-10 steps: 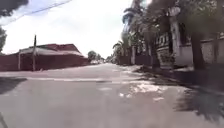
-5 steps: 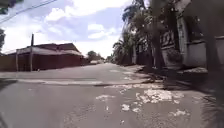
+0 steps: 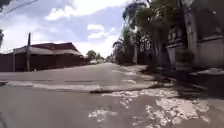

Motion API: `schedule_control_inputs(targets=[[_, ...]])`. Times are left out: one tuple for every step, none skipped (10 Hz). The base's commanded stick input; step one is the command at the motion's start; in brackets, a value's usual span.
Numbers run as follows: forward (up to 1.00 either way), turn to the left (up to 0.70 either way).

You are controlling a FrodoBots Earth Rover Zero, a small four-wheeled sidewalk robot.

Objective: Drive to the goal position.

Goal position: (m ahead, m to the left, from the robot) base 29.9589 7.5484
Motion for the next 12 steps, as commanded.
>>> schedule_control_inputs(targets=[[1.00,0.00],[1.00,0.00],[1.00,0.00],[1.00,0.00],[1.00,0.00],[1.00,0.00],[1.00,0.00],[1.00,0.00],[1.00,0.00],[1.00,0.00],[1.00,0.00],[1.00,0.00]])
